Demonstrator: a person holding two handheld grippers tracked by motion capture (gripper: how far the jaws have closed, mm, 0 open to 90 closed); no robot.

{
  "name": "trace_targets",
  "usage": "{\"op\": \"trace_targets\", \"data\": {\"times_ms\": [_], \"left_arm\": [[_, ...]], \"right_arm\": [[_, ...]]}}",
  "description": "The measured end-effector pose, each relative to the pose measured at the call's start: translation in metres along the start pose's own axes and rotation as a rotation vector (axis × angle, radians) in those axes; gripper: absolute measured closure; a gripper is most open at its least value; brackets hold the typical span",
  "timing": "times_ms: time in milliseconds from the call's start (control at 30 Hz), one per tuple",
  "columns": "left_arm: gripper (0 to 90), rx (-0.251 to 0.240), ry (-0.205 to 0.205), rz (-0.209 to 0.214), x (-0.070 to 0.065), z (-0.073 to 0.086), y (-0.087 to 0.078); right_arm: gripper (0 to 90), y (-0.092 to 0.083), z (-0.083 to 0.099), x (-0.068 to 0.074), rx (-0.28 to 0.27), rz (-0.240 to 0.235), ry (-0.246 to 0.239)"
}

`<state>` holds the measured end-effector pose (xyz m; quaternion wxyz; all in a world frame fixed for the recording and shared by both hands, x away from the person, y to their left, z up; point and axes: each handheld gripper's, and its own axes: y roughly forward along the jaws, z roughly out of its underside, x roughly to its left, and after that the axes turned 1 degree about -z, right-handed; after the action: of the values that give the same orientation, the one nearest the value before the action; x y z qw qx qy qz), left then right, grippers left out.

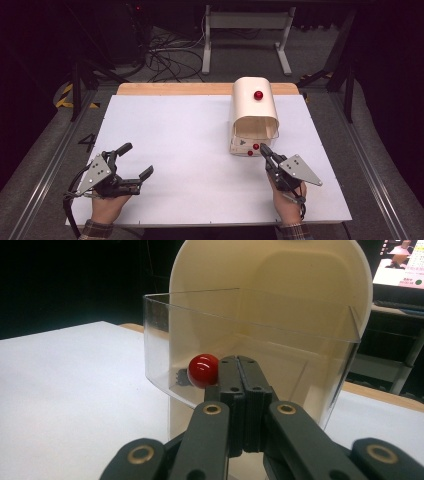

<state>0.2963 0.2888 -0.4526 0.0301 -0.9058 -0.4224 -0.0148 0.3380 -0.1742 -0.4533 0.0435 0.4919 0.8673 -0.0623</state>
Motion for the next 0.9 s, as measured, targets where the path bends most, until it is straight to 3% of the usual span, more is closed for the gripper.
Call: {"op": "trace_targets", "data": {"times_ms": [900], "left_arm": [[4.0, -0.001, 0.003, -0.002, 0.0001, -0.0002, -0.0007]], "right_arm": [[90.0, 0.0079, -0.0005, -0.0031, -0.003, 0.024, 0.022]]}}
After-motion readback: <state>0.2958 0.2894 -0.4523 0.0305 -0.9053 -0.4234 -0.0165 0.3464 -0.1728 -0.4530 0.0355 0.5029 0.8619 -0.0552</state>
